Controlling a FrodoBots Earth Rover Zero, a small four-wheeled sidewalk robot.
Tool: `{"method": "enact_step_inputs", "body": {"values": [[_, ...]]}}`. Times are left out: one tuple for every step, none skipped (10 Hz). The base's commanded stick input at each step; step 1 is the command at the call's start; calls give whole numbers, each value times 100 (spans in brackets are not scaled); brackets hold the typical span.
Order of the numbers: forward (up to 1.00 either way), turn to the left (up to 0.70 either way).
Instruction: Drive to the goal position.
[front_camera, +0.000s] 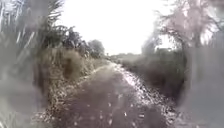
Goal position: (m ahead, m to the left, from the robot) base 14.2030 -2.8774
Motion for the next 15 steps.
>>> {"method": "enact_step_inputs", "body": {"values": [[70, 0], [70, 0], [70, 0], [70, 0], [70, 0], [70, 0], [70, 0], [70, 0], [70, 0], [70, 0], [70, 0], [70, 0], [70, 0], [70, 0], [70, 0]]}}
